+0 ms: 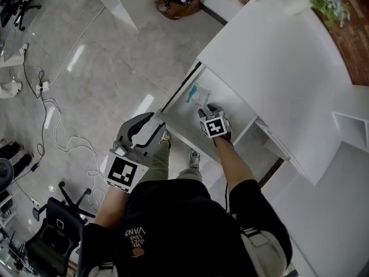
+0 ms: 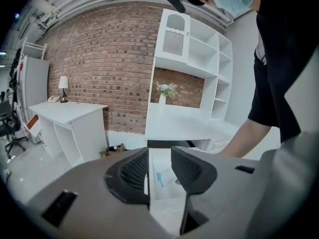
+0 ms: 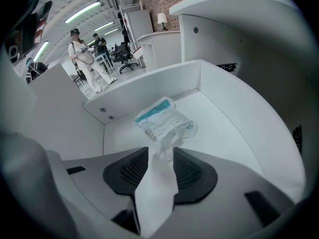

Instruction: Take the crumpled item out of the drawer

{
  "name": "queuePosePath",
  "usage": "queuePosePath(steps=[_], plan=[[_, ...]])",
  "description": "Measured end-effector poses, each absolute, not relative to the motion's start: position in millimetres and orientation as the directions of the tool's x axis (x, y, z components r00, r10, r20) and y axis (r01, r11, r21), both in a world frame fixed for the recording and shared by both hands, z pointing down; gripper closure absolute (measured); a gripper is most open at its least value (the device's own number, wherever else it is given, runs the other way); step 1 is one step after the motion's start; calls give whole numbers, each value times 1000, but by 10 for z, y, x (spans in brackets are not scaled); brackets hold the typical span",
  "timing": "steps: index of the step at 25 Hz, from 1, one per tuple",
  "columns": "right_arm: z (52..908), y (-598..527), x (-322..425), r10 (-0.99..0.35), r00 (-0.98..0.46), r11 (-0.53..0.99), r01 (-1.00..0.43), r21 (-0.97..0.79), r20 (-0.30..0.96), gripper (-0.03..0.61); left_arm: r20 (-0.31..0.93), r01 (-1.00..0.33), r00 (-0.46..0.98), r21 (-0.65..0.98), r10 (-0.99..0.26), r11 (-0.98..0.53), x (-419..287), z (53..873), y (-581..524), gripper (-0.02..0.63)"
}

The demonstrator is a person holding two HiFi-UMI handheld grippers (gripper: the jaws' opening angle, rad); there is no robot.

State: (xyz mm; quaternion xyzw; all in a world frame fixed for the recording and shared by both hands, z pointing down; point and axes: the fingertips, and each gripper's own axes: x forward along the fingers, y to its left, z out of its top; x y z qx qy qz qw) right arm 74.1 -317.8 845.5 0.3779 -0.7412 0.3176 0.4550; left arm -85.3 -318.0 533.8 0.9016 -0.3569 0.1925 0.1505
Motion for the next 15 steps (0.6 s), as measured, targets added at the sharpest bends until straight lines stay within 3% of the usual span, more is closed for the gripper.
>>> queuePosePath(steps=[4, 15], plan=[[8498, -3203, 735, -275, -289, 531, -841, -106, 917, 492, 462, -707, 665, 136, -586, -694, -872, 5346, -3177, 492], [8119, -3270, 692, -351, -325, 560, -824, -81, 878, 546, 453, -712, 665, 144, -594, -687, -809, 5301, -3082, 492]])
